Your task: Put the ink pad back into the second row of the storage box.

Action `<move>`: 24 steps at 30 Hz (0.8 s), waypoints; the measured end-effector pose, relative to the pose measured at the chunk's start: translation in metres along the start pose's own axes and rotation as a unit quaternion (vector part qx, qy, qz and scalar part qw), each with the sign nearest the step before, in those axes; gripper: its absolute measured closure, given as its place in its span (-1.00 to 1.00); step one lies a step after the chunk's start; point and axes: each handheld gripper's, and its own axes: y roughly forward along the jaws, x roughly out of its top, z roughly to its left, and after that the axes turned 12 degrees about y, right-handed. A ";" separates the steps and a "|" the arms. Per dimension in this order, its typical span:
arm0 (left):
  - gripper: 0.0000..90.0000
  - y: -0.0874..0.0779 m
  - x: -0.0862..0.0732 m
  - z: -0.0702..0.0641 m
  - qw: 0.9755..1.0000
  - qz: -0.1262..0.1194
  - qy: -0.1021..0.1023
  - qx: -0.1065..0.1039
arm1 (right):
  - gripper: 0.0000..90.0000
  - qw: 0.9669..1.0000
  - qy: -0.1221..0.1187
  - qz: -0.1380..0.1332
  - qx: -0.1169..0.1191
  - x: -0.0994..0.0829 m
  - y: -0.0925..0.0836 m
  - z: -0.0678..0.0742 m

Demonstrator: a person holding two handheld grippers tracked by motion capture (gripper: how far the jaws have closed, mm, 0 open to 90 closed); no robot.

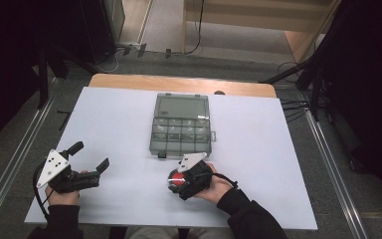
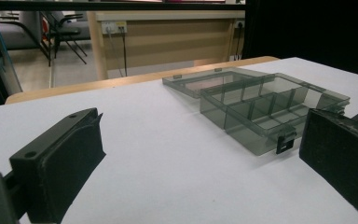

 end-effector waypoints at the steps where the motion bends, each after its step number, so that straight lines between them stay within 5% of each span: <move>1: -1.00 0.000 0.000 0.000 1.000 0.000 0.000 0.000 | -0.70 1.000 0.000 0.000 0.000 0.000 0.000 0.000; 12: -1.00 0.000 0.000 0.000 1.000 0.001 0.000 0.002 | -0.67 1.000 -0.003 0.023 -0.006 -0.003 0.007 -0.001; 24: -1.00 0.000 0.000 0.000 1.000 -0.001 0.000 0.000 | -0.33 1.000 0.008 0.022 0.004 -0.003 0.003 -0.003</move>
